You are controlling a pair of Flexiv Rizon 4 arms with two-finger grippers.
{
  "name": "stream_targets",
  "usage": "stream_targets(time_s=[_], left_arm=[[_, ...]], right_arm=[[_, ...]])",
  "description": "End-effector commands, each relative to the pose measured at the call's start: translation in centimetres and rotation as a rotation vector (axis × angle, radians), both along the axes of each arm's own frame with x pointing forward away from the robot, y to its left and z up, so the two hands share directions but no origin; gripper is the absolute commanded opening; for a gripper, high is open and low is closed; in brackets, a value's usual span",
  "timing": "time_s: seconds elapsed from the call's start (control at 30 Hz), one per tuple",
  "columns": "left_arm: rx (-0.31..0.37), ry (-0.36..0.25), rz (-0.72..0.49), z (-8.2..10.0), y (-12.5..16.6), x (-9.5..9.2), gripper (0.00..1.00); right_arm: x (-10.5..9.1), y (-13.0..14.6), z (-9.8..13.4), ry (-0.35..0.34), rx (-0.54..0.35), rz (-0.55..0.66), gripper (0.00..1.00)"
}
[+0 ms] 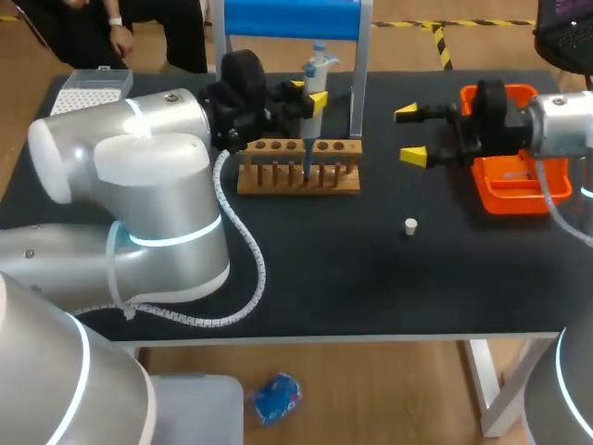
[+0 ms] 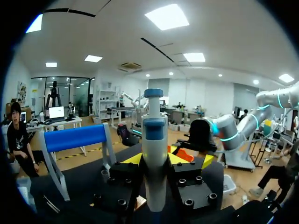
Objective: Invert the test tube, pick up the pipette, mount the tip to pipette, aspirate from beaker and dispense into the tube, eject the tip, return the pipette, and cap with the stopper.
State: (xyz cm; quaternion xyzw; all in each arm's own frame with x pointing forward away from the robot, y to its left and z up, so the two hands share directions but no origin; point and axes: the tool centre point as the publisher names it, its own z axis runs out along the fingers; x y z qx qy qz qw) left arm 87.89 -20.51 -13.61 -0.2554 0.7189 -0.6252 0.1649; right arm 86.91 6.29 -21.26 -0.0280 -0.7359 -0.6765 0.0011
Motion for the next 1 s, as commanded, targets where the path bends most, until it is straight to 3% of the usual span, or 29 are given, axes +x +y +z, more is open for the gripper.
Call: stream_targets(time_s=[0.03,0.1,0.37,1.0], left_arm=[[0.032,0.028,0.123,0.8,0.1,0.4,0.00],[0.055,0.058,0.158,1.0,0.5,1.2,0.00],[0.040,0.076,0.232,1.9,2.4,5.3,0.00],[0.040,0.076,0.232,1.9,2.4,5.3,0.00]], right_arm=[[0.2,-0.7,1.1,0.008,-0.039,-0.075,1.00],[0.7,-0.8,1.4,0.008,-0.047,-0.088,1.00],[3.6,-0.4,2.8,0.001,-0.090,-0.177,1.00],[4.2,-0.1,2.7,0.001,-0.080,-0.176,1.00]])
